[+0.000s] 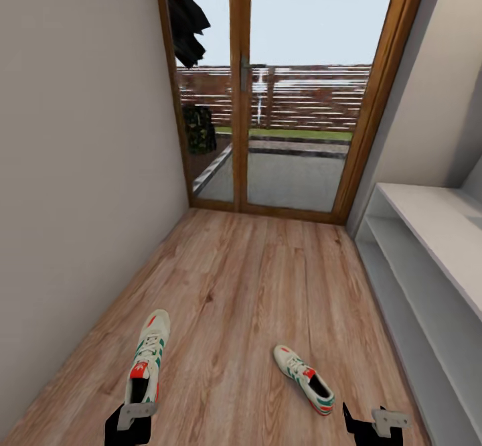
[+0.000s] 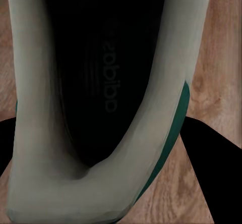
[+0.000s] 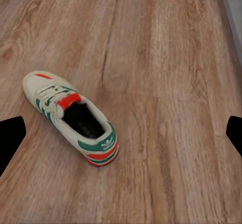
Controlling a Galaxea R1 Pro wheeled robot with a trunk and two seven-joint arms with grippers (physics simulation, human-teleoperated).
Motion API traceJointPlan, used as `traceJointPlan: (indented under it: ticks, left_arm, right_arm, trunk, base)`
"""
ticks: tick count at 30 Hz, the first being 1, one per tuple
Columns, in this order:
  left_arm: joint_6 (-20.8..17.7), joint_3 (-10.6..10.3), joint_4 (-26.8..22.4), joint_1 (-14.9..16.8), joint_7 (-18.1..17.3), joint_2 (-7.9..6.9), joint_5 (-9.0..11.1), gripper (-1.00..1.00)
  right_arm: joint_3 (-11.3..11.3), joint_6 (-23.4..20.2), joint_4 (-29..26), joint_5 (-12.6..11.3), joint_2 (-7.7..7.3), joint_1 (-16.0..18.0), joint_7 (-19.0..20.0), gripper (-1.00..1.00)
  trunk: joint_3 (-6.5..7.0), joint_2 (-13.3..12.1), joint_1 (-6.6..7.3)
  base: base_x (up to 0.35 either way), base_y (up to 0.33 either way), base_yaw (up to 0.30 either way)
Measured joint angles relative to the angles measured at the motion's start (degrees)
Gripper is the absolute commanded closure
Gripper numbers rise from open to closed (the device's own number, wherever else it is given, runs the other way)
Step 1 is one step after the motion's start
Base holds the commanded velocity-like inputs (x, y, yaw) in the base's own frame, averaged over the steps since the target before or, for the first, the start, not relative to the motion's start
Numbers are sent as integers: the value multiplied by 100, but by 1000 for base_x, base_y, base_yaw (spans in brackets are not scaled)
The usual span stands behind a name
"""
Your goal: Pick up the two gym shoes and the two sandals from the corridor floor and place them onto the hallstand (shoe rack) in the corridor, making sure they are on the rack and not on the floor. Arrange them so the two gym shoes are next to each other and the two sandals are next to each other.
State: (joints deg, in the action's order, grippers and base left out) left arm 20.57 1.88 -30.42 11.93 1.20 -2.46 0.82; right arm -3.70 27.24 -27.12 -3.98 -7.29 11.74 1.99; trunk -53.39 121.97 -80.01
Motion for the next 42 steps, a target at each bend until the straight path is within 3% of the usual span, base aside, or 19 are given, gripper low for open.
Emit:
traceJointPlan:
  ticks: [19, 34, 42]
  left_arm:
    - [-1, 1, -4, -9, 1, -5, -1, 100]
    - [-1, 1, -2, -9, 3, -7, -6, 100]
    - [0, 0, 0, -8, 7, -9, -9, 100]
  right_arm:
    - [2, 0, 2, 0, 0, 1, 0, -100]
    - [1, 0, -8, -8, 0, 0, 0, -100]
    - [-1, 0, -9, -7, 0, 0, 0, -100]
  trunk:
    - [0, 0, -3]
    - [0, 0, -3]
    - [0, 0, -3]
  base:
    - [92, -51, 184]
    - [0, -6, 18]
    - [0, -180, 1]
